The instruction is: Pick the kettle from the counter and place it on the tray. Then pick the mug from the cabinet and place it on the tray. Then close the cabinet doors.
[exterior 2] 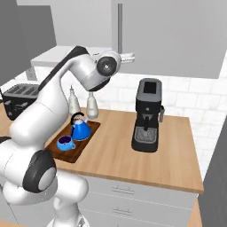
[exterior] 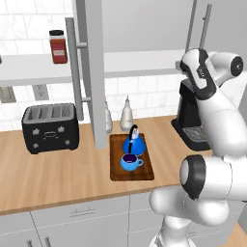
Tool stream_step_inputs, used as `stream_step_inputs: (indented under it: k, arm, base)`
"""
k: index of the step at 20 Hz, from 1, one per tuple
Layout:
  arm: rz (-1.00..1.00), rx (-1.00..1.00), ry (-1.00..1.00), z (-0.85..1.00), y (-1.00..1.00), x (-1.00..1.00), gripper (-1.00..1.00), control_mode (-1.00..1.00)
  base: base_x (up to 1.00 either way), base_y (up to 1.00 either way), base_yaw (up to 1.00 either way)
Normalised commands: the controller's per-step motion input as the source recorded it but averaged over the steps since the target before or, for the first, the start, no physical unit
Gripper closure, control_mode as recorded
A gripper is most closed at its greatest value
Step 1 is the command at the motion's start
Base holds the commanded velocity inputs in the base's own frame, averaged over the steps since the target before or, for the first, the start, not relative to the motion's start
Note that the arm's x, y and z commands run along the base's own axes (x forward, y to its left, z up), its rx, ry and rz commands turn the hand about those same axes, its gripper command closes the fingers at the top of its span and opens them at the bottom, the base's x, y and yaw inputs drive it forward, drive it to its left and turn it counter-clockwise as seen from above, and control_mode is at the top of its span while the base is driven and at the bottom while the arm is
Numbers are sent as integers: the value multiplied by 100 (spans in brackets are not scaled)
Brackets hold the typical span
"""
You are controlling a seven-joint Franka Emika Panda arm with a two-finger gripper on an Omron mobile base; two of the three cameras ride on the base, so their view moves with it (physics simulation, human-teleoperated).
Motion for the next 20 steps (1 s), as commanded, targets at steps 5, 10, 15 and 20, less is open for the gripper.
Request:
stream_step_inputs:
  k: [5, 10, 15, 20]
  arm:
    - [-6, -4, 4, 0, 79, -3, 100, -100]
    - [-7, 0, 0, 6, 54, -39, 100, -100]
    - [-6, -3, 13, 40, 10, -61, 100, -100]
    - [-4, -6, 27, 64, 0, -59, 100, -100]
  base:
    - [0, 0, 0]
    - [0, 0, 0]
    - [0, 0, 0]
    - [0, 0, 0]
